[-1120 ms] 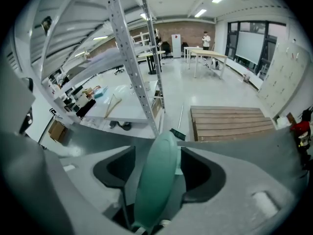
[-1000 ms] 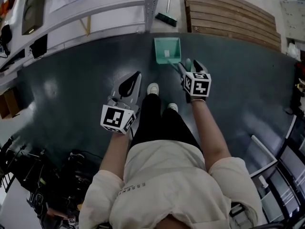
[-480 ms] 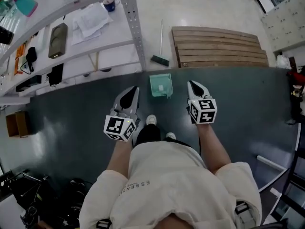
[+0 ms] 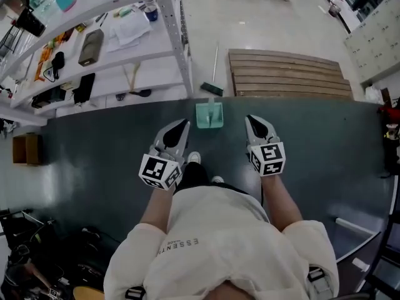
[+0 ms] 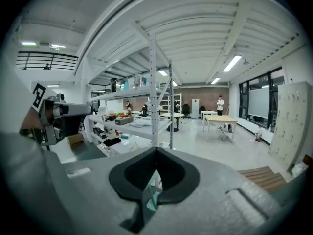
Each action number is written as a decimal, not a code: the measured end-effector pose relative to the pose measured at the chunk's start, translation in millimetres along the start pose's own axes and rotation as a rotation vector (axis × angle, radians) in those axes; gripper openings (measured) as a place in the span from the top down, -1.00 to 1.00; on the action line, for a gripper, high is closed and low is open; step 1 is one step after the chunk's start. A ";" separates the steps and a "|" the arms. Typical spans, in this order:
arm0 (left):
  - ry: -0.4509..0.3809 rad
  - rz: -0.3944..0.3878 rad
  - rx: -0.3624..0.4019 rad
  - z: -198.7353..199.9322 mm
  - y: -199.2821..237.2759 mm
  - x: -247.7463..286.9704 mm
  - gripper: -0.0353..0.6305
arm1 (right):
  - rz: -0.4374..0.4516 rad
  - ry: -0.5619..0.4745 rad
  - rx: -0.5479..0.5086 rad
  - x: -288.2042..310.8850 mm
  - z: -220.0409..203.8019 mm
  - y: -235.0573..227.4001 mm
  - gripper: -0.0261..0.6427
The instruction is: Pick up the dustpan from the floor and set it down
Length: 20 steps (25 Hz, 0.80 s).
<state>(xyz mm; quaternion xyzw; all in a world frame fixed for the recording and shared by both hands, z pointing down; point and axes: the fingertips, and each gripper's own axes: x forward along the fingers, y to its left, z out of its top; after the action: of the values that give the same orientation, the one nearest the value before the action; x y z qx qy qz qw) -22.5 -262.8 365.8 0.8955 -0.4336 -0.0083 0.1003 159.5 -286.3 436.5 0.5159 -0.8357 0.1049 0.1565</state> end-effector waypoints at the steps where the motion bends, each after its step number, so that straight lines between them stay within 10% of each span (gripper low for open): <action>1: 0.002 0.013 -0.005 -4.9 -9.6 -10.3 0.85 | 0.015 -0.006 -0.001 -11.1 -3.6 4.4 0.94; 20: 0.022 -0.002 -0.046 -81.0 -189.6 -247.2 0.84 | 0.063 0.000 -0.025 -221.3 -95.9 140.5 0.94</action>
<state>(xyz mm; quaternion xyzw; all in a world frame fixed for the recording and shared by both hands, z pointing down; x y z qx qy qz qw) -21.6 58.1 391.9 0.8934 -0.4311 -0.0086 0.1257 141.1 -7.9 441.8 0.4874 -0.8527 0.0991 0.1595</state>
